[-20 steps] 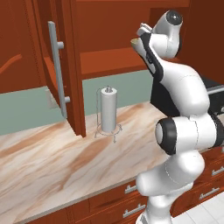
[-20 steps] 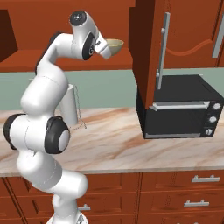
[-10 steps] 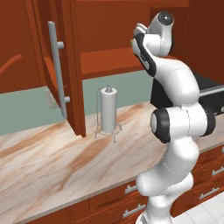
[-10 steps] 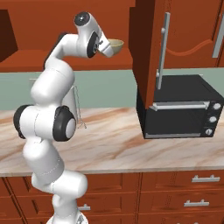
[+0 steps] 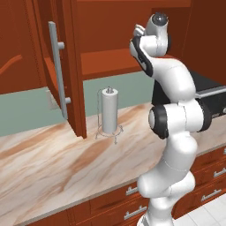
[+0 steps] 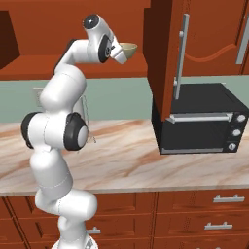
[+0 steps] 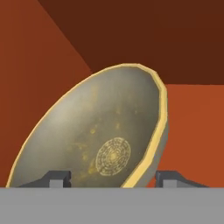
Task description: Take the smaller bowl and place it next to the appetizer plate on the dining counter , and place the larger bowl next to the plate with cooked food.
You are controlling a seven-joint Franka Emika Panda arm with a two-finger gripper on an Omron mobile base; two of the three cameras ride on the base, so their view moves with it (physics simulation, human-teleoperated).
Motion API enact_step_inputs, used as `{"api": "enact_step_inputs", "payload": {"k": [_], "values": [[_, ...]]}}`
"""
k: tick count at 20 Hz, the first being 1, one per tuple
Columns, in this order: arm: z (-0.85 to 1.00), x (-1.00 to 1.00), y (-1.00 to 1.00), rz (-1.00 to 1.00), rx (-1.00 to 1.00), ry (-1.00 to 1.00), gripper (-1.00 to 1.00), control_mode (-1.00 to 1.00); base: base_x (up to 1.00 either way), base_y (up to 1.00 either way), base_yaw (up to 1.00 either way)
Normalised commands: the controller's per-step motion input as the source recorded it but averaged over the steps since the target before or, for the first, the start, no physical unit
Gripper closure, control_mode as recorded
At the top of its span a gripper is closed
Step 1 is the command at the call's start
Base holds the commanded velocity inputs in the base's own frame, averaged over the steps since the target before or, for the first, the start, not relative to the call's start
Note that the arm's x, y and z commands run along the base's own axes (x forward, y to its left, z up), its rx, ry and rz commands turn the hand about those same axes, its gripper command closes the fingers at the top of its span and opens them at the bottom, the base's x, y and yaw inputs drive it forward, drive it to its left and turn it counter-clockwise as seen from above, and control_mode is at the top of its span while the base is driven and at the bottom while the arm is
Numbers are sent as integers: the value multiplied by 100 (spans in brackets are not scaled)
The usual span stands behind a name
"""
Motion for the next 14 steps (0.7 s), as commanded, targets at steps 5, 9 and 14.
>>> {"api": "enact_step_inputs", "payload": {"k": [5, 9, 14], "values": [[0, 2, 0, -2, 0, 0, 100, -100, 0, 0, 0], [0, -2, 0, 0, 0, 0, 100, -100, 0, 0, 0], [-25, -79, 14, 0, 0, 0, 100, -100, 0, 0, 0]]}}
